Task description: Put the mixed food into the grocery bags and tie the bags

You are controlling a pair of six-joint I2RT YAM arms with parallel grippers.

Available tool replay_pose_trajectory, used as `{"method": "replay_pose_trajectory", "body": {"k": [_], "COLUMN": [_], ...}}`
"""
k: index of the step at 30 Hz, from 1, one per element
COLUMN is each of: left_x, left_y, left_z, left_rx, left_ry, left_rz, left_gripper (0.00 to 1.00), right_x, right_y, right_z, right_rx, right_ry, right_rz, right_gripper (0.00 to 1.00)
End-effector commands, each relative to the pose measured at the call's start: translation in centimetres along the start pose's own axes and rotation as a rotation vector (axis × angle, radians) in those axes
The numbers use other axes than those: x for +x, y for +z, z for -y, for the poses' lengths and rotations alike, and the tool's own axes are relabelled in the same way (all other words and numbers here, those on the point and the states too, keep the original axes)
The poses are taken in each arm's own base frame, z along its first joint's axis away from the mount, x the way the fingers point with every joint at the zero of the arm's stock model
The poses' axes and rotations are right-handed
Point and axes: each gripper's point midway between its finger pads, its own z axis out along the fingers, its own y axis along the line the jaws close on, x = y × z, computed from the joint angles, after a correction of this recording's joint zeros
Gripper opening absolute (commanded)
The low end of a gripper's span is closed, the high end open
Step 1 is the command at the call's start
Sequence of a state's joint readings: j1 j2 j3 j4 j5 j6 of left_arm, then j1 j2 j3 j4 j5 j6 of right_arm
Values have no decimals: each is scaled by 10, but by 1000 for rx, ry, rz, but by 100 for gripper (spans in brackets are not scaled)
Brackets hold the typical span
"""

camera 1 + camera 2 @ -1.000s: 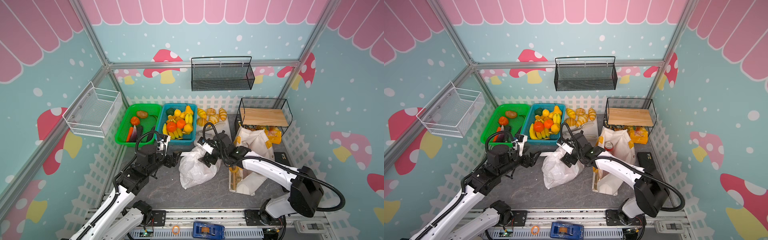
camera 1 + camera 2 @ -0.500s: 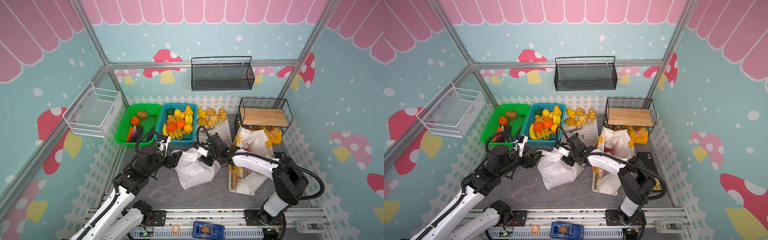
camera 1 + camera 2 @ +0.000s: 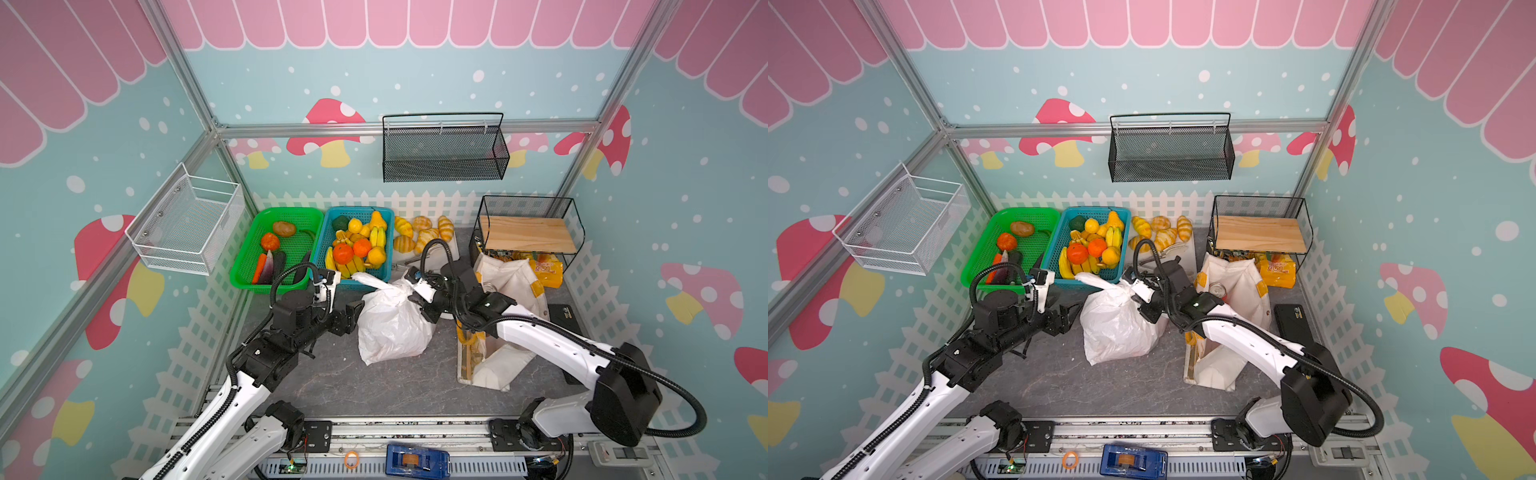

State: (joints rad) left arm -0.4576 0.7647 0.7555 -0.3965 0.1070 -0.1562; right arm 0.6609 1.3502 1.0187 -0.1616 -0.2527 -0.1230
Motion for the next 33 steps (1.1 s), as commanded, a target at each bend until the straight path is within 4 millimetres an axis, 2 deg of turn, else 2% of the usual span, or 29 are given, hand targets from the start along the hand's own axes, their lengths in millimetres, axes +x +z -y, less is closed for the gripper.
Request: {"method": "replay_pose_trajectory", "body": {"k": [1,5,8,11,14,17,21,24,26,29,33], "left_x": [-27,-51,-63,-62,-52,-39,-16,-2,4,8,17], "left_y": [-11,-28,-37,-34,-22,-6,23,43,57,80,116], "left_z": [8,18,27,38,57,86,138,180,202,233,258], "left_rx": [38,98,158,185,164,172,266,343,388,456,456], "left_ry": [-46,-129,-210,-263,-238,-190,-190,-167,-179,-210,-224], "left_rz": [115,227,278,253,197,115,-36,-126,-168,-227,-292], "left_gripper": [79,76,72,69,69,69,66,64,65,67,68], "right_x": [-29,-82,-111,-131,-140,-134,-113,-96,-86,-70,-45], "right_y": [-36,-87,-125,-163,-204,-242,-288,-309,-318,-320,-318], "right_z": [5,16,30,55,81,105,127,135,137,138,137], "right_rx": [-17,24,106,270,468,675,926,1048,1098,1134,1159], "right_ry": [102,132,154,192,213,212,208,208,212,215,224], "right_rz": [114,256,315,326,309,239,121,43,-4,-71,-178], "right_gripper": [0,0,0,0,0,0,0,0,0,0,0]}}
